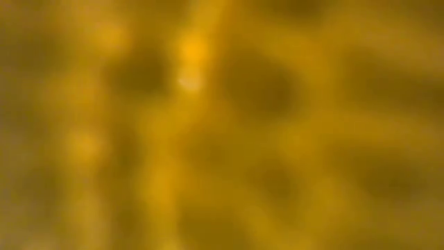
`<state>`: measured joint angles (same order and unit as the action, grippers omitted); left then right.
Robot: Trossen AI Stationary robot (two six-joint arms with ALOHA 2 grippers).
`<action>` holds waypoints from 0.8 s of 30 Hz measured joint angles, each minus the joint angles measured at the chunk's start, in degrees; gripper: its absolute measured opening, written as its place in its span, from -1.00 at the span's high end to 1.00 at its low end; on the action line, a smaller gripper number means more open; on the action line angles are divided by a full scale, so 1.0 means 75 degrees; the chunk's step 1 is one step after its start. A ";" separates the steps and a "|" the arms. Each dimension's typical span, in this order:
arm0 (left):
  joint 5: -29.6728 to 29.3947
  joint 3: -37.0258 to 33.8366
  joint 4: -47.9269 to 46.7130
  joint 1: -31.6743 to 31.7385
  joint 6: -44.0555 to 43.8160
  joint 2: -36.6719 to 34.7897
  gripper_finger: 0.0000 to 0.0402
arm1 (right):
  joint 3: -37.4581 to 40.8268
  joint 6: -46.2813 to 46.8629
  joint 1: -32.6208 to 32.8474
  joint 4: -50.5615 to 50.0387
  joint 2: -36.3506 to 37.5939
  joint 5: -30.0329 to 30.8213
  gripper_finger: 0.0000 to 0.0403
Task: Fold microfiber towels
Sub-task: Fold the yellow towel
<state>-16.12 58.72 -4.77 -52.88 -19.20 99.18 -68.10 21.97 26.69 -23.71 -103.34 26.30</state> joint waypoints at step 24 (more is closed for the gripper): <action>-0.0030 0.0000 0.0009 0.0006 0.0000 0.0000 1.00 | 0.1751 0.2315 -0.0539 -0.0254 0.0806 0.0722 0.96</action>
<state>-16.34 58.72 -4.70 -52.84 -19.20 99.18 -54.97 39.33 22.65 -25.62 -97.29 31.71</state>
